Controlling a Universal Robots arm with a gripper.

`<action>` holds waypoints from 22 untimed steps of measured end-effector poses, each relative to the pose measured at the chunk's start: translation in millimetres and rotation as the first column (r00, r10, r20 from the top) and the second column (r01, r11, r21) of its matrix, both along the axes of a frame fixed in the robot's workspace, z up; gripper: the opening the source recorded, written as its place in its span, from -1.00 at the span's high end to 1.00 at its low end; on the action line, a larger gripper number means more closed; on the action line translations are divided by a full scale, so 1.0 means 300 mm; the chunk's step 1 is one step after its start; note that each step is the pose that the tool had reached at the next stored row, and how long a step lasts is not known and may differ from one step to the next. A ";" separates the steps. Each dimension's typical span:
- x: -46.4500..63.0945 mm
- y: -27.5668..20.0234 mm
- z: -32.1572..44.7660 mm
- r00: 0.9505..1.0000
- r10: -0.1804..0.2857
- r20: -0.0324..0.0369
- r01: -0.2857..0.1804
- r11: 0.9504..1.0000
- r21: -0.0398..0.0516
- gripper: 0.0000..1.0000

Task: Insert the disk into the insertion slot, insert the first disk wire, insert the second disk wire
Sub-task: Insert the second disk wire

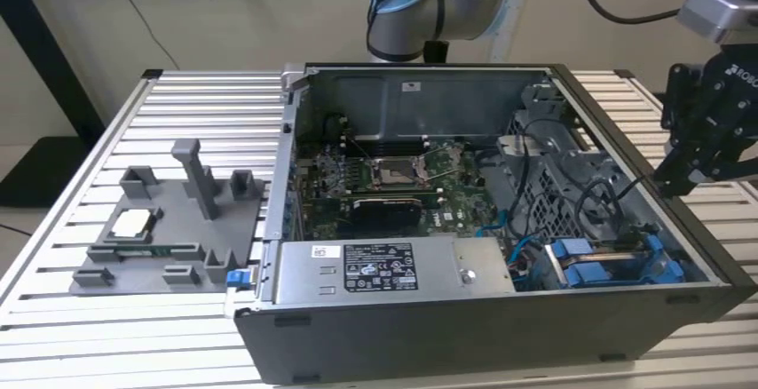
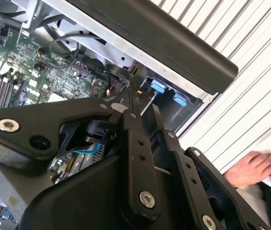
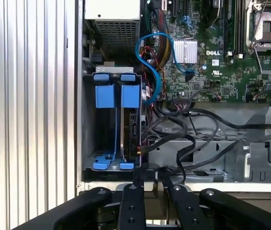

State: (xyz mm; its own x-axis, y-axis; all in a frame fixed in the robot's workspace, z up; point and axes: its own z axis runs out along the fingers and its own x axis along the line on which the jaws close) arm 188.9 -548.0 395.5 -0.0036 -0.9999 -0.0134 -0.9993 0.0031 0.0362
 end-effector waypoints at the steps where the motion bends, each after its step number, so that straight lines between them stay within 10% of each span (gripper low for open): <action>1: 0.003 0.001 -0.002 1.000 0.000 0.000 0.000 1.000 0.001 0.47; 22: 0.055 0.010 -0.039 1.000 0.025 0.000 -0.025 1.000 0.008 0.47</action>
State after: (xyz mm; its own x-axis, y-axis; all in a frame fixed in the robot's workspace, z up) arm 205.6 -544.8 383.9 0.0216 -0.9995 -0.0214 -0.9991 -0.0223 0.0362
